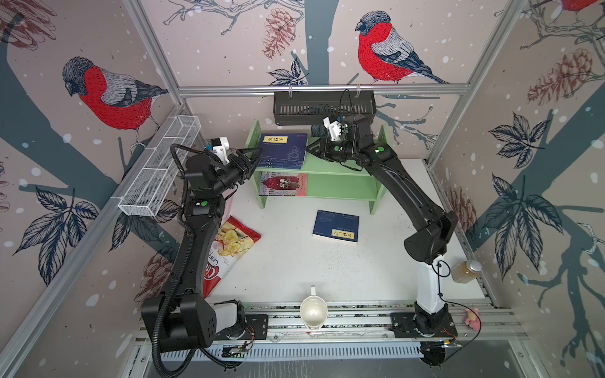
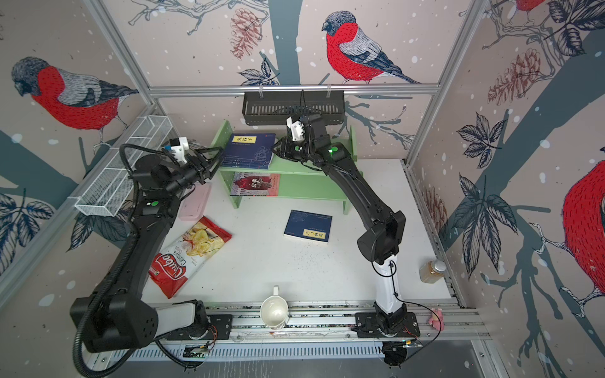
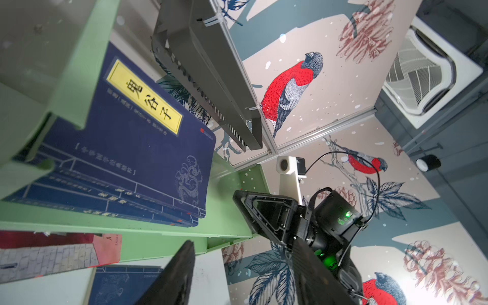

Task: Stacking books/files
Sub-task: Place the book on the bookshelf, then move the book to the center of the table.

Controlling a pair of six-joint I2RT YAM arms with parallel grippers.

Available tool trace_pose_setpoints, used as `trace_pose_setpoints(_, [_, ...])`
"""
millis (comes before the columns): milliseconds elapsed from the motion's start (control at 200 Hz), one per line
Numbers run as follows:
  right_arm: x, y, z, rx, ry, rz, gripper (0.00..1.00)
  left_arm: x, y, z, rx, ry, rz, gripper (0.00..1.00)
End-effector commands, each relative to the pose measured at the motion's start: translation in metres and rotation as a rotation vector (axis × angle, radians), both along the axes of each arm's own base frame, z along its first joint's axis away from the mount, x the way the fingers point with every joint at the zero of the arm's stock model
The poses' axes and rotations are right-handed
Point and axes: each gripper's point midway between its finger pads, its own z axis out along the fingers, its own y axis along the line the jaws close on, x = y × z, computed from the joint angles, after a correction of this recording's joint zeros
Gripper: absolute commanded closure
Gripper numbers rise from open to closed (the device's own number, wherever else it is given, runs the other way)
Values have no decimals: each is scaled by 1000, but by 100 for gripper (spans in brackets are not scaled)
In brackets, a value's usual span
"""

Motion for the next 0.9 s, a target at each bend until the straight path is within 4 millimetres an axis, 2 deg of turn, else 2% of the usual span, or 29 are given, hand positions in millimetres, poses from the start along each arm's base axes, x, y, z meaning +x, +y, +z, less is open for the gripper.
trace_pose_setpoints(0, [-23, -12, 16, -95, -123, -46, 64, -13, -9, -4, 207, -141, -47, 38])
trace_pose_setpoints(65, [-47, -19, 24, -155, -190, -74, 60, -25, -19, -13, 299, -200, -95, 35])
trace_pose_setpoints(125, [-67, -27, 19, -209, -223, -107, 58, -37, -31, -25, 380, -247, -151, 30])
trace_pose_setpoints(175, [-80, -32, 1, -251, -224, -126, 55, -47, -42, -36, 449, -283, -208, 27])
trace_pose_setpoints(255, [-106, -46, -11, -263, -244, -159, 52, -55, -56, -56, 529, -288, -257, 22])
trace_pose_setpoints(355, [-133, -63, -38, -249, -240, -189, 48, -72, -74, -78, 550, -296, -357, 18])
trace_pose_setpoints(415, [-145, -77, -54, -244, -223, -221, 46, -87, -88, -95, 566, -318, -442, 16])
trace_pose_setpoints(465, [-156, -91, -67, -236, -204, -247, 45, -91, -95, -112, 598, -297, -467, 15])
trace_pose_setpoints(525, [-163, -104, -88, -227, -172, -288, 43, -88, -100, -134, 640, -239, -457, 15])
trace_pose_setpoints(555, [-167, -109, -97, -217, -156, -299, 40, -86, -102, -139, 651, -222, -449, 15])
trace_pose_setpoints(595, [-170, -114, -115, -221, -129, -311, 37, -87, -105, -159, 658, -164, -453, 15])
trace_pose_setpoints(695, [-172, -125, -164, -266, -23, -358, 36, -78, -106, -188, 668, -82, -405, 15])
trace_pose_setpoints(796, [-173, -125, -207, -280, 66, -357, 33, -69, -107, -215, 688, -18, -365, 15])
trace_pose_setpoints(896, [-168, -132, -245, -299, 177, -372, 31, -60, -105, -240, 694, 53, -351, 15])
